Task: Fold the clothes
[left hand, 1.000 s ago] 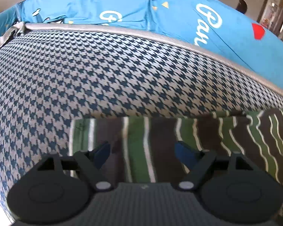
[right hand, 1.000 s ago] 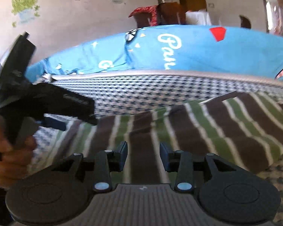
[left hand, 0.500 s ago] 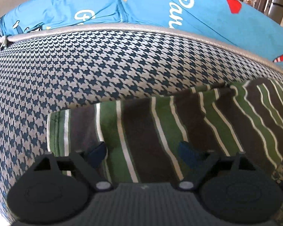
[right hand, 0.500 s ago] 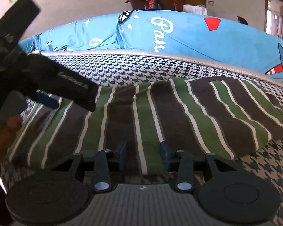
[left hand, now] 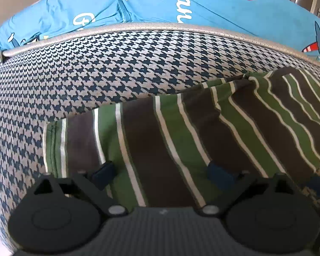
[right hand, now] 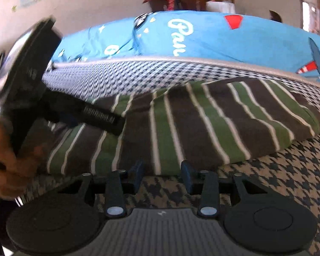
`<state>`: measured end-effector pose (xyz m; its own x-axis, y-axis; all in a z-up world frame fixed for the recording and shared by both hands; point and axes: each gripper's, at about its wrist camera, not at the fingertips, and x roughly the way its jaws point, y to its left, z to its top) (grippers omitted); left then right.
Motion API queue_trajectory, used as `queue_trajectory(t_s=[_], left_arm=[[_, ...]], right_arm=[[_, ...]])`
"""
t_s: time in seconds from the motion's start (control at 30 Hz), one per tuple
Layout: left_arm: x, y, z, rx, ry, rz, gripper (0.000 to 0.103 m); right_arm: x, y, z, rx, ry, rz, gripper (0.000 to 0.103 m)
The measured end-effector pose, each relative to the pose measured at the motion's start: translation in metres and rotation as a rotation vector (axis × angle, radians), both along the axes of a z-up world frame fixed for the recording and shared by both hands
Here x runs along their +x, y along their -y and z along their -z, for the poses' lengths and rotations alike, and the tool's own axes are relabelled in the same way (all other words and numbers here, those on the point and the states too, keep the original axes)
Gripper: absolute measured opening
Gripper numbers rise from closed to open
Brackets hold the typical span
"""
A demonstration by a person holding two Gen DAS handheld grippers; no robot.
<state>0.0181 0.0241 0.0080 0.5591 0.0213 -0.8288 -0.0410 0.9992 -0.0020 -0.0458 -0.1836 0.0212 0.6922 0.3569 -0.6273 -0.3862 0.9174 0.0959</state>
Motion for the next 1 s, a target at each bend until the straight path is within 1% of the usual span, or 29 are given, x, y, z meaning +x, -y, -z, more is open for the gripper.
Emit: queue_trajectory(t_s=[0.03, 0.17, 0.43, 0.53, 0.6, 0.73, 1.0], left_arm=[[0.001, -0.001, 0.0, -0.007, 0.002, -0.006, 0.098], [0.004, -0.003, -0.001, -0.027, 0.007, -0.027, 0.098], [0.01, -0.002, 0.001, -0.016, 0.005, -0.029, 0.101], [0.011, 0.002, 0.003, -0.01, 0.004, -0.023, 0.102], [0.012, 0.004, 0.004, 0.0, 0.004, -0.019, 0.103], [0.011, 0.007, 0.005, 0.006, 0.004, -0.015, 0.103], [0.007, 0.016, 0.006, 0.021, 0.0, 0.004, 0.103]], right_arm=[[0.001, 0.004, -0.002, 0.009, 0.011, 0.019, 0.039], [0.007, 0.011, -0.005, -0.011, 0.074, 0.091, 0.039], [0.036, 0.02, 0.001, -0.02, 0.099, 0.181, 0.039], [0.046, 0.024, 0.001, -0.003, 0.101, 0.205, 0.039], [0.05, 0.025, 0.003, -0.008, 0.102, 0.219, 0.04], [0.058, 0.03, 0.012, 0.005, 0.054, 0.238, 0.04], [0.046, 0.024, 0.011, -0.065, 0.045, 0.219, 0.042]])
